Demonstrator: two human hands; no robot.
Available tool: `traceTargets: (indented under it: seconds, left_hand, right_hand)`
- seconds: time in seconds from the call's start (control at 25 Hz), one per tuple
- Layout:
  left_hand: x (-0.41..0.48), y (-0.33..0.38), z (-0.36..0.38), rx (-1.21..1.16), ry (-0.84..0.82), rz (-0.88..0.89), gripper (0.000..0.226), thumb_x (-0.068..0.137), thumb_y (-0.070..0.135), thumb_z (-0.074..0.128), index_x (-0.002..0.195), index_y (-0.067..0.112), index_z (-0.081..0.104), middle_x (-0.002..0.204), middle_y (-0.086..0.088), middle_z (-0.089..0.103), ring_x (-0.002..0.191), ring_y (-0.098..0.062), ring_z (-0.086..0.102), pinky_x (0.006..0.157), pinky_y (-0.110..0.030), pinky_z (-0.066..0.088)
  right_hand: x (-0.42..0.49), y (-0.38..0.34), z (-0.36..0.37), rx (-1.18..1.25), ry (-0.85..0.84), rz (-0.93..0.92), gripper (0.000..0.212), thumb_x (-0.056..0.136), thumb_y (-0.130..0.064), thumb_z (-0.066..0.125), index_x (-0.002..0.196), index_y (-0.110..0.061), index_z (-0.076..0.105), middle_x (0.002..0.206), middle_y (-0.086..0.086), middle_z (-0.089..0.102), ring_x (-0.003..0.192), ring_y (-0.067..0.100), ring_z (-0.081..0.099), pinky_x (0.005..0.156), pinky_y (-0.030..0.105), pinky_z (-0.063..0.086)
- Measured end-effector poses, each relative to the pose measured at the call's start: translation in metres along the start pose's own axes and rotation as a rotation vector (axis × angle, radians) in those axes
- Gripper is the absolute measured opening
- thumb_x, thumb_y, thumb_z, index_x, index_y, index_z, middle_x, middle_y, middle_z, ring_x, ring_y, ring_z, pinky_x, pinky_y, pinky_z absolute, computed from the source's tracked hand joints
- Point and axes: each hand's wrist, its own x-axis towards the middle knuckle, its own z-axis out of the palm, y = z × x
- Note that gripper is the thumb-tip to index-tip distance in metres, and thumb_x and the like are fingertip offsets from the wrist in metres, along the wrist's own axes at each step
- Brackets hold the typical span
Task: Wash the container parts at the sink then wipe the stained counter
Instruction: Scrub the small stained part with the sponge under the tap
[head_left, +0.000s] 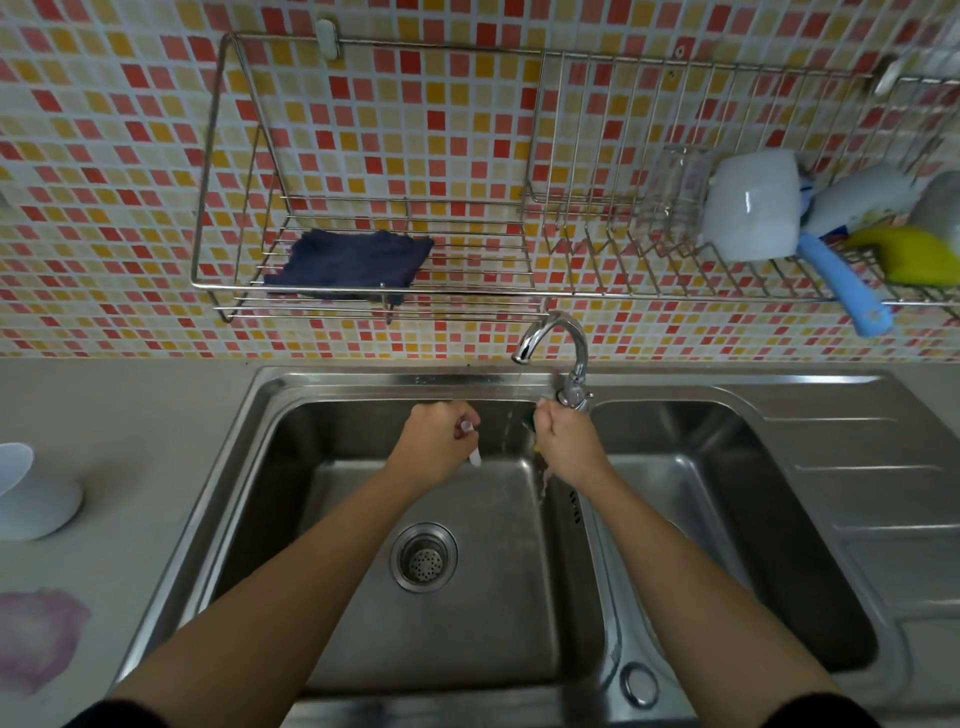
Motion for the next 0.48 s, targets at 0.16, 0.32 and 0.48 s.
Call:
traceTargets:
  seconds: [0.16,0.32,0.48]
  left_hand:
    - [-0.022,0.004,-0.011,0.078,0.019,0.036,0.019,0.085,0.011,0.057,0.100,0.007,0.068,0.090,-0.013,0.069,0.086,-0.027,0.063,0.079,-0.029,0.051]
    - [-0.036,0.007,-0.022,0.137,0.069,0.087,0.018,0.088,0.020,0.058,0.098,0.007,0.067,0.090,-0.011,0.068,0.083,-0.025,0.063,0.077,-0.032,0.052]
    - [-0.042,0.008,-0.038,0.082,0.160,0.129,0.024,0.091,0.017,0.057,0.113,0.009,0.063,0.105,-0.011,0.064,0.092,-0.023,0.061,0.085,-0.031,0.049]
  right_hand:
    - [-0.020,-0.032,-0.005,-0.020,0.078,-0.056,0.047,0.093,-0.032,0.021,0.057,-0.011,0.043,0.055,0.009,0.049,0.055,0.027,0.050,0.060,0.033,0.042]
    - [-0.038,-0.056,-0.012,-0.022,0.153,-0.097,0.044,0.094,-0.032,0.022,0.056,-0.019,0.040,0.053,0.003,0.046,0.054,0.023,0.049,0.059,0.031,0.039]
    - [-0.056,-0.099,-0.049,0.072,0.205,-0.308,0.024,0.101,-0.026,0.028,0.091,-0.015,0.047,0.062,-0.010,0.046,0.053,0.005,0.048,0.050,0.025,0.037]
